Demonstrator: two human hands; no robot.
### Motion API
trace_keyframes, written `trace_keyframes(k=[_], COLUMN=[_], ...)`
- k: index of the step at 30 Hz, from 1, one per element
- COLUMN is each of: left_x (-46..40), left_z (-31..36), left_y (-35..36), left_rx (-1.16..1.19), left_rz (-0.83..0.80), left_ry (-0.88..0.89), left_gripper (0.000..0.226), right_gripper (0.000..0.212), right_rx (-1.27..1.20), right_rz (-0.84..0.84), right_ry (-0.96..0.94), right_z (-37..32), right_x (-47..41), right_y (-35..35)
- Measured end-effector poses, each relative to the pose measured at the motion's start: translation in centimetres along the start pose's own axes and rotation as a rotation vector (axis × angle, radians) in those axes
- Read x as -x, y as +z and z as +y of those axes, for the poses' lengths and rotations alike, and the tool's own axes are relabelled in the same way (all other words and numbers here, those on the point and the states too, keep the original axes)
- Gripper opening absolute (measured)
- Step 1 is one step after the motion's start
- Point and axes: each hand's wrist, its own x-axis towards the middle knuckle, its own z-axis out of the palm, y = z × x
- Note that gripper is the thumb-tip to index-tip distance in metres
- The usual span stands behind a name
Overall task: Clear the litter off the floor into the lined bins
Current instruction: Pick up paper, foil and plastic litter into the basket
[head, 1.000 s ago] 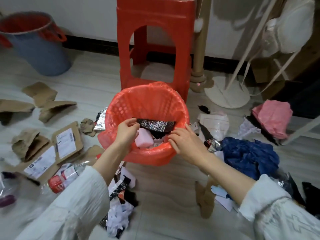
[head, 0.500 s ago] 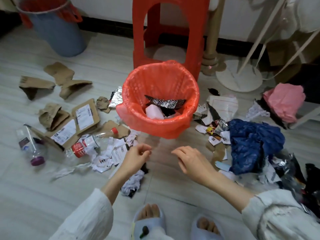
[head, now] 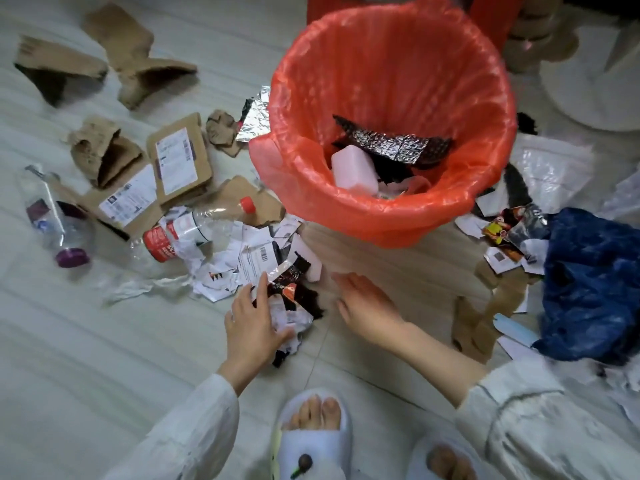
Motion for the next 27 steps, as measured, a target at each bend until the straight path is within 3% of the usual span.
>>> trace_keyframes(k=[5,10,17,20,23,27], left_x=[-1.6,-1.5,-0.1,-0.3,-0.1,1.1], left_z=[-0.3,-1.0,-3.2,-3.4,-3.2,-2.5], left_y=[-0.1,-0.6,0.3,-0.2,-1.2,-3.4], left_rx=[-0.040,0.074,0.308,0.303,0.287,0.370], left_rz=[0.035,0.021,-0.044,-0.033,-0.047,-0.032], left_ry=[-0.014,-0.006,-0.147,-0.173,-0.180,-0.141], left_gripper=[0.091,0.045,0.022,0.015,0.018,0.006], right_gripper=[0.050,0.063,0.044,0.057,0.055,0.043], right_rx=[-0.104,0.122,-0.121,-0.182,-0.240,-0.231], right_rz=[0.036,-0.041,0.016,0.094,0.041,-0.007], right_ry=[-0.078,-0.145,-0.046,0.030,0.142,0.186], right_z=[-1.8,-1.3,-2.6,-1.9,-1.3,-1.5], right_x=[-5.4,-8.5,-6.3,-4.6,-3.3,-1.1], right_y=[0.2,1.5,2.9,3.1,2.4,-0.2])
